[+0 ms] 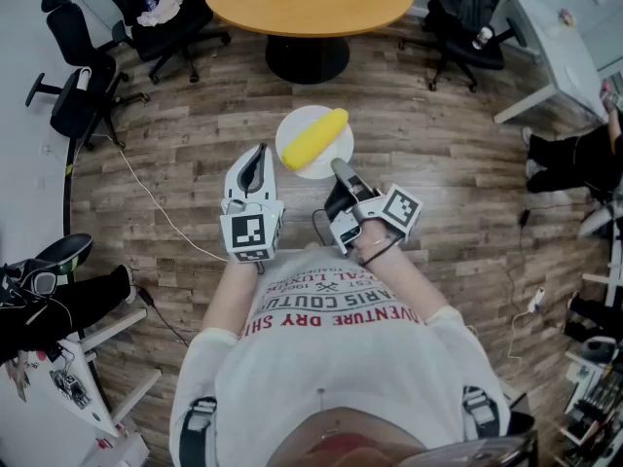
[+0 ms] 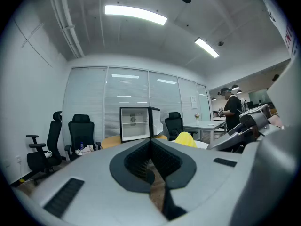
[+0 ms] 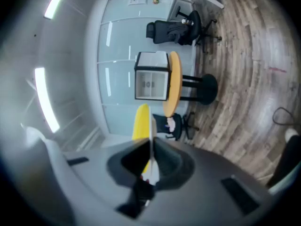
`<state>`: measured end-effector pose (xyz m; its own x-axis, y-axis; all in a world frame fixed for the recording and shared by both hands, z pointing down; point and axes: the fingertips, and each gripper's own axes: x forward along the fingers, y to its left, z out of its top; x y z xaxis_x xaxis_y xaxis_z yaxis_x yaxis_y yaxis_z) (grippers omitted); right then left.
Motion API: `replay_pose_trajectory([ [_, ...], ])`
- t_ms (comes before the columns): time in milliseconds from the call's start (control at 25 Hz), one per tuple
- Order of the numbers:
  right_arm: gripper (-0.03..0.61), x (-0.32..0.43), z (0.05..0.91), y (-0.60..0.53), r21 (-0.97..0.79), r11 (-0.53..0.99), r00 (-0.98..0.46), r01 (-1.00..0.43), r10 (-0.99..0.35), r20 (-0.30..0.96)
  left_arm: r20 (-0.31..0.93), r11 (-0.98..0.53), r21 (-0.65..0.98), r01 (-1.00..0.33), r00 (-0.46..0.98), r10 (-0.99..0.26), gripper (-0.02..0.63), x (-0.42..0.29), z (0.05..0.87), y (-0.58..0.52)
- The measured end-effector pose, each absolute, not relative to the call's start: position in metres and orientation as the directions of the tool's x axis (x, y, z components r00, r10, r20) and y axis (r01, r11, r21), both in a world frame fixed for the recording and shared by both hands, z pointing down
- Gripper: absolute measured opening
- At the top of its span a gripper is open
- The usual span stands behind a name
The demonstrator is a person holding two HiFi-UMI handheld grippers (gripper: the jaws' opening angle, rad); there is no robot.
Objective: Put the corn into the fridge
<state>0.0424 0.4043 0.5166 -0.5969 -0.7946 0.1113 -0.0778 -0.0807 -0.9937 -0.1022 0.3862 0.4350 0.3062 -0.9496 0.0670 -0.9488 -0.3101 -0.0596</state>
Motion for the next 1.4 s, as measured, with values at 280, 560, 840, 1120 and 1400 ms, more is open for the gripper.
replay_pose_trajectory([
  [280, 0.043, 0.042, 0.514, 0.404, -0.995, -0.075, -0.592, -0.072, -0.799, 0.103, 0.072, -0.321, -0.069, -0.945, 0.316, -0.946, 0.028, -0.099, 0.434, 0.386],
  [560, 0.040, 0.040, 0.510, 0.403, -0.996, -0.054, -0.597, -0.068, -0.798, 0.084, 0.069, -0.339, -0.064, -0.939, 0.335, -0.940, 0.028, -0.096, 0.433, 0.386],
  [840, 0.037, 0.040, 0.509, 0.402, -0.996, -0.059, -0.590, -0.063, -0.803, 0.085, 0.084, -0.335, -0.047, -0.941, 0.331, -0.940, 0.028, -0.103, 0.439, 0.387],
  [1120, 0.037, 0.050, 0.518, 0.369, -0.995, -0.085, -0.600, -0.054, -0.794, 0.101, 0.093, -0.328, -0.106, -0.939, 0.319, -0.943, 0.028, -0.088, 0.440, 0.357],
  [1400, 0.037, 0.062, 0.526, 0.306, -0.994, -0.107, -0.639, -0.034, -0.762, 0.104, 0.096, -0.278, -0.156, -0.948, 0.266, -0.959, 0.028, -0.073, 0.438, 0.301],
])
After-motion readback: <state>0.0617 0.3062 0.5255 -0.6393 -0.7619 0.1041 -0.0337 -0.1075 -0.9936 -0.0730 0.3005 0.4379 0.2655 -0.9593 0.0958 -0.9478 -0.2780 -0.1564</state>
